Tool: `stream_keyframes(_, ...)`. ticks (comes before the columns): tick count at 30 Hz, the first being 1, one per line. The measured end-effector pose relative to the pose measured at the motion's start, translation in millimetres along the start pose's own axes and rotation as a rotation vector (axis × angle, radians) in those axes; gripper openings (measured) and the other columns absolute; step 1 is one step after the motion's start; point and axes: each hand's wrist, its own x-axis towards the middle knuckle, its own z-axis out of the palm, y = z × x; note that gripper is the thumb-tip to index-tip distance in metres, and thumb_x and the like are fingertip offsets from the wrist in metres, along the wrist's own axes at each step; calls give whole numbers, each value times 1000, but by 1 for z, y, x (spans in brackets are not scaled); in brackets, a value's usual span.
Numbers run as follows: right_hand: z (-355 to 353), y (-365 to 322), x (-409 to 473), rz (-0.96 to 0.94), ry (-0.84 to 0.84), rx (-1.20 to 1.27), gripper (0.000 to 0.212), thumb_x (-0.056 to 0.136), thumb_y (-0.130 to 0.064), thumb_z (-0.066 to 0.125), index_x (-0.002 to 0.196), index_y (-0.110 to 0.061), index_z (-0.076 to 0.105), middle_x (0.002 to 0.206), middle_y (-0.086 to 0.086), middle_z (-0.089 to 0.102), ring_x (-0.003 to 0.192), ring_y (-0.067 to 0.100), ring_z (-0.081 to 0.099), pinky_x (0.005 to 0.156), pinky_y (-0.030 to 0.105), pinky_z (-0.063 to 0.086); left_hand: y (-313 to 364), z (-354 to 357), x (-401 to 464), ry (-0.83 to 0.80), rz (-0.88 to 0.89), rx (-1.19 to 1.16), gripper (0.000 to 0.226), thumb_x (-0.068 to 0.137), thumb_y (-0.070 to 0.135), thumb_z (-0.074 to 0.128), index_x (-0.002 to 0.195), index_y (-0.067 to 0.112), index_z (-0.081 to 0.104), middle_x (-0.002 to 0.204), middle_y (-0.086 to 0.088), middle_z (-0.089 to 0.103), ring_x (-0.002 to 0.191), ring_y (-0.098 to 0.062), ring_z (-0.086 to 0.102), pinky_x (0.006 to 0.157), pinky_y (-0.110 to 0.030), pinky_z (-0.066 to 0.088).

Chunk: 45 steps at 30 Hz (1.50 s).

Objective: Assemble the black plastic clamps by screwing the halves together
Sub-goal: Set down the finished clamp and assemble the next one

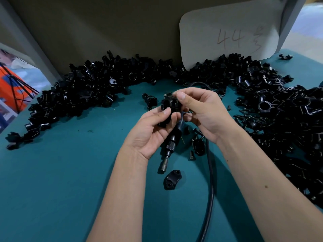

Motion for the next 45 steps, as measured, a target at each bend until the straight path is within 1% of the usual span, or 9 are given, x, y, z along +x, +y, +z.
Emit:
stream_keyframes(10, -2, -1, -1, -34, -93, -46, 18, 103, -13, 62, 97, -10, 79, 86, 13, 65, 69, 12, 59, 55, 22, 42, -1, -2, 1, 14, -4, -45, 46, 76, 10, 83, 117, -5, 68, 110, -22, 73, 84, -17, 72, 70, -20, 60)
stream_keyframes(16, 4, 0, -2, -23, -15, -59, 15, 94, -15, 74, 80, -16, 73, 78, 9, 61, 62, 10, 55, 52, 21, 42, -1, -1, 2, 23, 6, -19, 22, 76, 11, 82, 95, 1, 80, 104, -19, 75, 80, -15, 72, 67, -15, 58)
stream_keyframes(19, 6, 1, -3, -9, -10, -48, 9, 96, -14, 72, 88, -14, 75, 78, 5, 62, 61, 8, 53, 52, 22, 42, -1, 1, 1, 37, 10, -1, 13, 80, 11, 77, 88, 3, 82, 98, -17, 77, 79, -13, 72, 67, -13, 57)
stream_keyframes(24, 11, 0, -3, -20, 9, -42, 9, 94, -10, 72, 86, -7, 76, 78, 14, 62, 60, 12, 52, 50, 22, 37, -1, 2, 1, 88, 29, 23, 13, 82, 9, 72, 87, 5, 83, 94, -14, 76, 75, -14, 71, 65, -13, 57)
stream_keyframes(27, 14, 2, -2, -15, 71, -7, 15, 91, -10, 75, 77, -7, 71, 64, 5, 59, 52, 9, 50, 47, 22, 38, -1, 4, 1, 100, 35, 48, 12, 82, 10, 72, 86, 6, 83, 92, -13, 76, 75, -13, 70, 64, -13, 56)
stream_keyframes(31, 14, 7, 1, -8, 111, -12, 13, 91, -12, 77, 84, -2, 72, 62, 3, 58, 51, 8, 50, 49, 22, 42, -3, 6, 2, 119, 67, 94, 11, 82, 12, 72, 82, 9, 83, 87, -9, 76, 72, -10, 70, 63, -13, 56)
stream_keyframes(40, -2, 4, 4, -205, 14, -343, 5, 93, -15, 77, 89, -12, 78, 75, 1, 71, 59, 16, 59, 60, 29, 52, 0, 5, 0, 111, 89, 196, 15, 83, 12, 73, 93, 8, 83, 94, -11, 78, 74, -11, 71, 66, -15, 57)
stream_keyframes(42, -2, 5, 5, -197, 64, -432, 16, 95, -25, 76, 85, -13, 74, 68, -1, 68, 54, 15, 57, 54, 31, 50, -2, 6, 4, 170, 177, 299, 13, 87, 4, 73, 97, 5, 80, 96, -11, 78, 77, -13, 74, 70, -18, 58)
stream_keyframes(45, 1, 9, 4, -230, 136, -793, 51, 100, -48, 62, 60, -18, 51, 52, -9, 44, 48, 7, 39, 51, 23, 34, -4, 7, 7, 208, 320, 490, 21, 89, -7, 71, 103, 6, 77, 92, -5, 78, 81, -14, 73, 75, -22, 59)
